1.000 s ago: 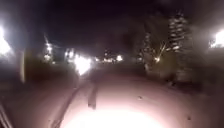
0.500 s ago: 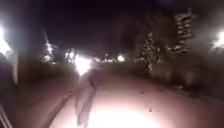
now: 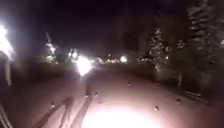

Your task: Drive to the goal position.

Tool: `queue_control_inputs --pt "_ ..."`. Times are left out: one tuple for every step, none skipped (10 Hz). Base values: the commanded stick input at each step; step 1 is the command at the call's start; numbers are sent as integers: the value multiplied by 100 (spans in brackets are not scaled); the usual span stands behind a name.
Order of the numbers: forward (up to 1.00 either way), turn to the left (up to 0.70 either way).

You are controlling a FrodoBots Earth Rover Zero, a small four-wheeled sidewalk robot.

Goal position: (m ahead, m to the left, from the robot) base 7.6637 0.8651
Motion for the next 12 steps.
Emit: queue_control_inputs --pt "100 0" --pt "100 0" --pt "100 -23" --pt "100 -27" --pt "100 -27" --pt "100 -27" --pt "100 -23" --pt "100 -10" --pt "100 0" --pt "100 0" --pt "100 0" --pt "100 0"
